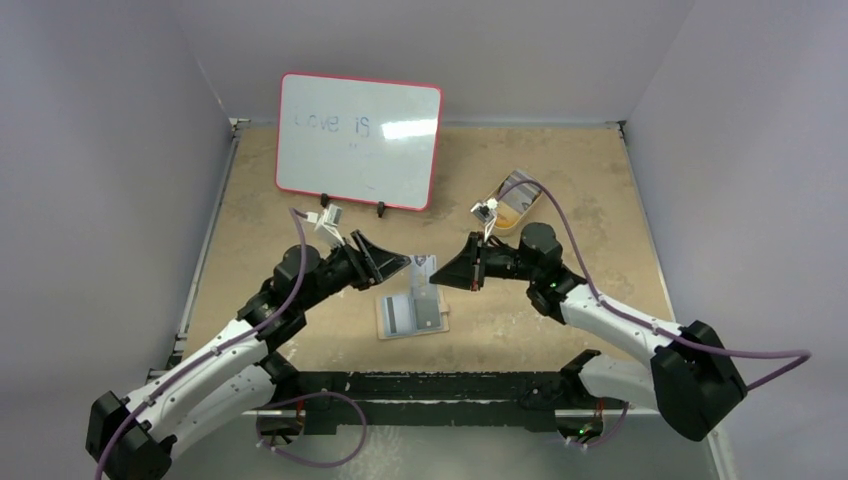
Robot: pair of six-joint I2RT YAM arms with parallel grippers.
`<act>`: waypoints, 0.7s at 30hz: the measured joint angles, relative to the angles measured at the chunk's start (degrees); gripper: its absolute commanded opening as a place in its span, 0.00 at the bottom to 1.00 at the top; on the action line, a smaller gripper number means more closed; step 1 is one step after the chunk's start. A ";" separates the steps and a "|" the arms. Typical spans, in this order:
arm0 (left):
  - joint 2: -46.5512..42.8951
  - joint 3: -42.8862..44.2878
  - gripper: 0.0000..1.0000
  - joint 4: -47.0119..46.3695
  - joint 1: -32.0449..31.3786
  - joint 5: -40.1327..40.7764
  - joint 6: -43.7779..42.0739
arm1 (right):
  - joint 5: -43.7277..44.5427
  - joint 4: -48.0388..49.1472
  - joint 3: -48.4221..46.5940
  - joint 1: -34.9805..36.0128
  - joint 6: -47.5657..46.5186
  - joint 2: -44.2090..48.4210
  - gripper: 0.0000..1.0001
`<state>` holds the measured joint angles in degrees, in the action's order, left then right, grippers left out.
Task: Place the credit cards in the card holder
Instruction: Pick up the credit card from the storage box.
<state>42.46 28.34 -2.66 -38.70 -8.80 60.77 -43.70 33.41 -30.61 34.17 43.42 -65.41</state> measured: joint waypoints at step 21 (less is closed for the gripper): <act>1.25 -2.73 0.00 -0.24 -0.07 0.33 1.25 | 5.11 -2.14 1.38 0.26 -0.81 0.33 0.48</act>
<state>43.70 25.61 -2.90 -38.76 -8.47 62.02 -38.59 31.27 -29.23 34.44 42.61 -65.08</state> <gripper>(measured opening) 0.006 0.431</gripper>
